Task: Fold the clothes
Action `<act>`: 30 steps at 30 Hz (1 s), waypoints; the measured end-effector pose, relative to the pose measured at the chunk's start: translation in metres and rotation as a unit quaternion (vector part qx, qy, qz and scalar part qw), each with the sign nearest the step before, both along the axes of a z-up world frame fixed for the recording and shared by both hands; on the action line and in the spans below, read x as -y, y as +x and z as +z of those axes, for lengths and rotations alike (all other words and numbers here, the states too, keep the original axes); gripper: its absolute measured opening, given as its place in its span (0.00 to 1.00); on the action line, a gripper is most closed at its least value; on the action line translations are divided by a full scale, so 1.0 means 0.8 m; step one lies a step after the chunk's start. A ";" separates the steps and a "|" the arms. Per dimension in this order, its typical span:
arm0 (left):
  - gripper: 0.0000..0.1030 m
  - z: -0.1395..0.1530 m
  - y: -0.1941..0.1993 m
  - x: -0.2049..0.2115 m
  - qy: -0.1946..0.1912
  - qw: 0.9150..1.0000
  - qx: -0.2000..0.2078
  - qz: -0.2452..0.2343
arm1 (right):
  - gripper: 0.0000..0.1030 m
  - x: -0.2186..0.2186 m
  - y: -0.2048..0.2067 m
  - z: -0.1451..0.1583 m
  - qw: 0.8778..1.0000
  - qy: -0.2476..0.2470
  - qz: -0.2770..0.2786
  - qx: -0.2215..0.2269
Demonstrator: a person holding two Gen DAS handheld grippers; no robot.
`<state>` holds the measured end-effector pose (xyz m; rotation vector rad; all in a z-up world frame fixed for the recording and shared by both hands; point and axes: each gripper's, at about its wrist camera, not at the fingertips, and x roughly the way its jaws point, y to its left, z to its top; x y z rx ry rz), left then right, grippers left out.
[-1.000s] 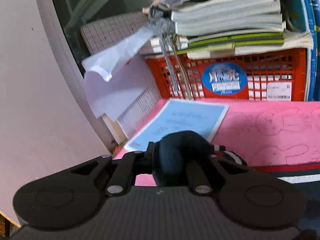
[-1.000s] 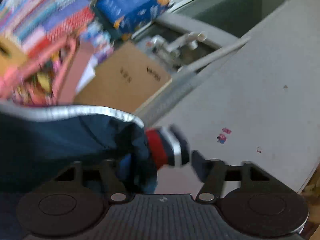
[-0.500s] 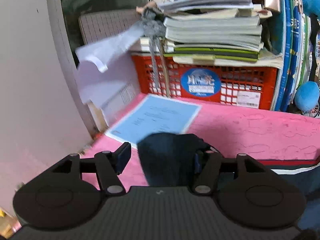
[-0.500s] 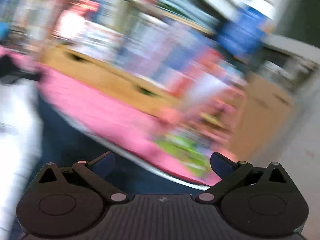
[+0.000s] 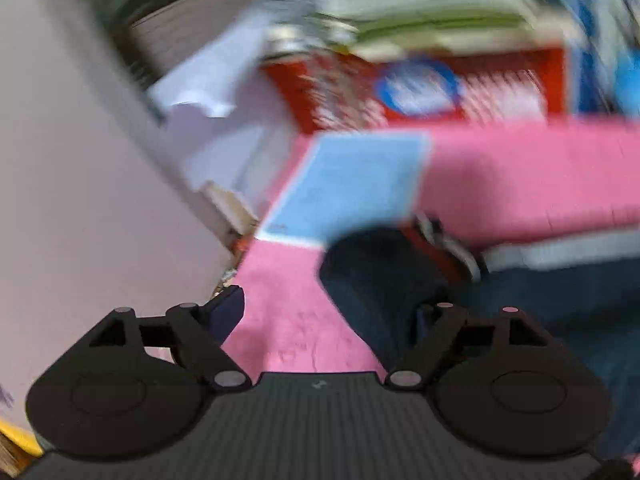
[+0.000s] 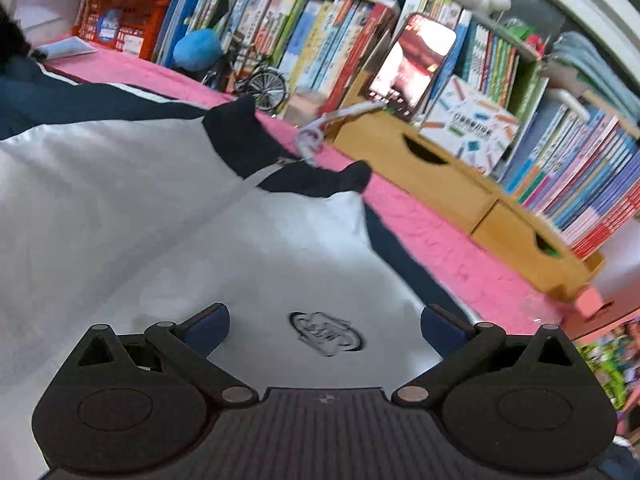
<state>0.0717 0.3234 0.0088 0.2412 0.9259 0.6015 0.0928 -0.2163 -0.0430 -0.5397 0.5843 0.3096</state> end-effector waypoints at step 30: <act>0.34 0.153 -0.024 0.000 -0.220 0.882 0.392 -0.141 | 1.00 0.034 0.016 -0.019 0.985 0.149 -0.060 -0.054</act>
